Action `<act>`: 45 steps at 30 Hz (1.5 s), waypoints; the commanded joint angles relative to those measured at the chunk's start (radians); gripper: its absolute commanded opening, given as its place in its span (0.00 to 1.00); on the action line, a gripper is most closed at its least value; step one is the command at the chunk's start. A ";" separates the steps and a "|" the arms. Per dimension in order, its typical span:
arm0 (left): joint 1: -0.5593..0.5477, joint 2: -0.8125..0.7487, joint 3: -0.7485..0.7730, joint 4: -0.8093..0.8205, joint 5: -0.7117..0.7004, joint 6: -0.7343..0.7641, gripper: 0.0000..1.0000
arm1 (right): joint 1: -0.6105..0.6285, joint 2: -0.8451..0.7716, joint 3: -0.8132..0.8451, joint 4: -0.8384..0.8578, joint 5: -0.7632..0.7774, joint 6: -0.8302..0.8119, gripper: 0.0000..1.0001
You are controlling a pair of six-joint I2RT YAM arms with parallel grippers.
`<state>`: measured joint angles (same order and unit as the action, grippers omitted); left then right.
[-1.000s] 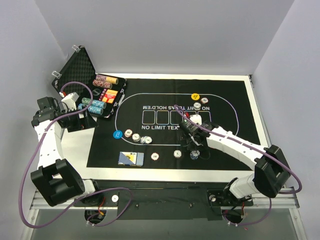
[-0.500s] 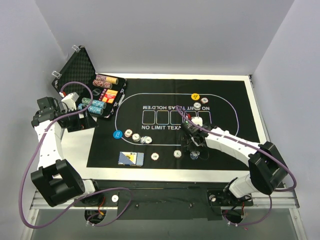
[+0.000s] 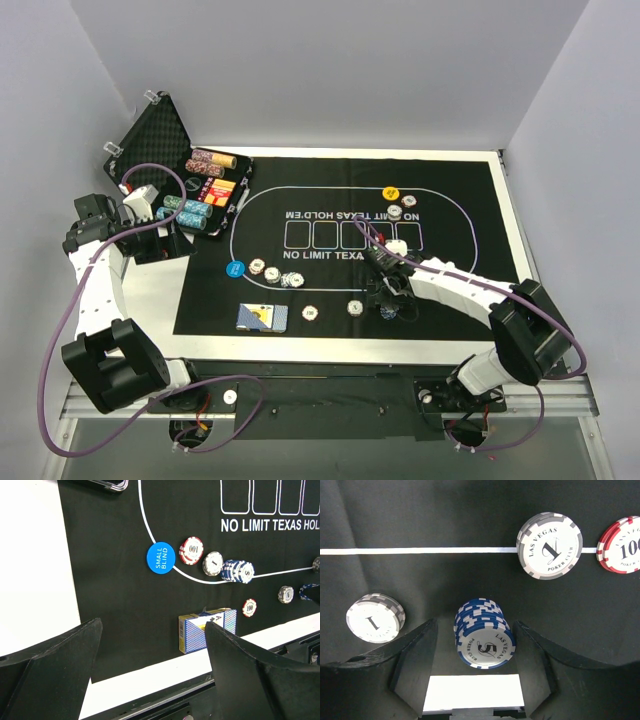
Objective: Distribute texas hold em gaming equipment
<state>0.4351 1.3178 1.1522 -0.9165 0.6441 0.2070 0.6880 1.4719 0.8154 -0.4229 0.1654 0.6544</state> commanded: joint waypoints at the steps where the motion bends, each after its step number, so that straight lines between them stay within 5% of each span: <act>1: 0.008 -0.014 0.023 0.002 0.014 0.020 0.95 | -0.013 -0.001 -0.022 -0.011 0.002 0.013 0.54; 31: 0.008 -0.014 0.009 0.011 0.009 0.020 0.95 | -0.076 -0.096 -0.012 -0.039 -0.053 0.013 0.32; 39: 0.008 -0.009 0.006 0.018 0.009 0.016 0.95 | -0.274 -0.015 0.224 -0.083 -0.102 -0.052 0.29; 45: 0.008 0.000 0.009 0.019 0.012 0.015 0.95 | -0.429 0.232 0.465 -0.082 -0.112 -0.073 0.27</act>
<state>0.4351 1.3190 1.1522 -0.9165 0.6418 0.2070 0.3260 1.5764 1.1591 -0.4702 0.0593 0.6067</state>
